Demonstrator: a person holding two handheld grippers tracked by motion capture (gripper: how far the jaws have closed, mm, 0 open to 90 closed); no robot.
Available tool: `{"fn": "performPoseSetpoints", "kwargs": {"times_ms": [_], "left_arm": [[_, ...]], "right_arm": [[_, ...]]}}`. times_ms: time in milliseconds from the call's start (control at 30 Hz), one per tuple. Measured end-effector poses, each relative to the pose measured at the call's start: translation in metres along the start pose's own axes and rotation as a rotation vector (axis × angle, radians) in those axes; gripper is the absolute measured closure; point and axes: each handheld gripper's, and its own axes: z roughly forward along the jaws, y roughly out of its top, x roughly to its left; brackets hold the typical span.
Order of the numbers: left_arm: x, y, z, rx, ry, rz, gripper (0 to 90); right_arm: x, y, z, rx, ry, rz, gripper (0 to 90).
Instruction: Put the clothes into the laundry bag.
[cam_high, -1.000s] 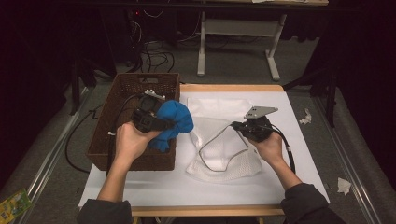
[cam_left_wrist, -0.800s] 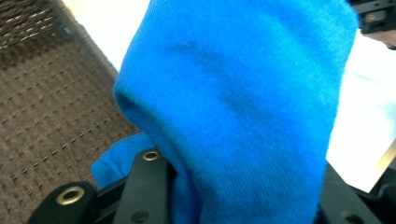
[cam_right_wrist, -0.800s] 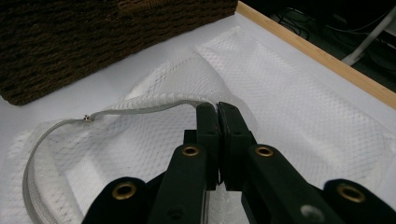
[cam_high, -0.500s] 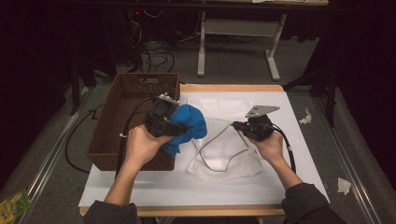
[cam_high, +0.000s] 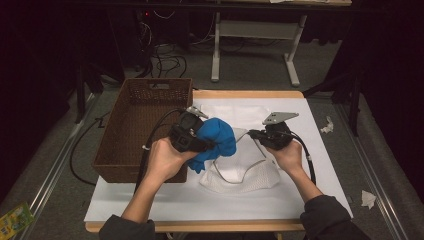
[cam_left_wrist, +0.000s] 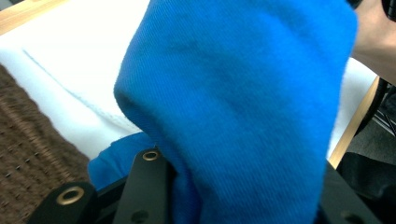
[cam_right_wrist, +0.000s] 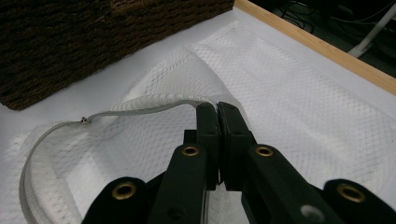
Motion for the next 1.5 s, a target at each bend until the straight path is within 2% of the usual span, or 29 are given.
{"fn": "performPoseSetpoints", "kwargs": {"times_ms": [433, 633, 1033, 1300, 1500], "left_arm": [[-0.022, 0.003, 0.019, -0.007, -0.063, 0.039, 63.8], [-0.032, 0.005, 0.026, -0.011, -0.108, 0.061, 63.8], [-0.042, 0.003, 0.046, 0.005, -0.141, 0.075, 63.7], [-0.048, 0.000, 0.056, 0.015, -0.142, 0.087, 63.8], [-0.049, -0.003, 0.066, 0.025, -0.135, 0.075, 63.8]], "right_arm": [[-0.001, 0.001, 0.000, -0.004, -0.004, 0.005, 89.2], [-0.002, 0.003, 0.000, -0.006, -0.005, 0.008, 89.2], [-0.002, 0.003, 0.001, -0.012, -0.004, 0.009, 89.1], [-0.001, 0.003, 0.001, -0.004, -0.003, 0.014, 89.1], [-0.001, 0.004, 0.001, -0.008, -0.003, 0.010, 89.2]]}}
